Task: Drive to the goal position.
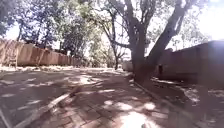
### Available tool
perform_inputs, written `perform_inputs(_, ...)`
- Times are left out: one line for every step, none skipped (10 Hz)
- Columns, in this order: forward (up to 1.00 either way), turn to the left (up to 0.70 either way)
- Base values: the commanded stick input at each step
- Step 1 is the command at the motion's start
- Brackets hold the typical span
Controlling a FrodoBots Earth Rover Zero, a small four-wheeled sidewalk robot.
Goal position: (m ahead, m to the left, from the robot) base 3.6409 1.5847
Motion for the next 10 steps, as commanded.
perform_inputs(0.70,0.00)
perform_inputs(0.70,0.00)
perform_inputs(0.70,0.00)
perform_inputs(0.70,0.00)
perform_inputs(0.70,0.00)
perform_inputs(0.70,0.00)
perform_inputs(0.70,0.00)
perform_inputs(0.70,0.00)
perform_inputs(0.70,0.00)
perform_inputs(0.70,0.00)
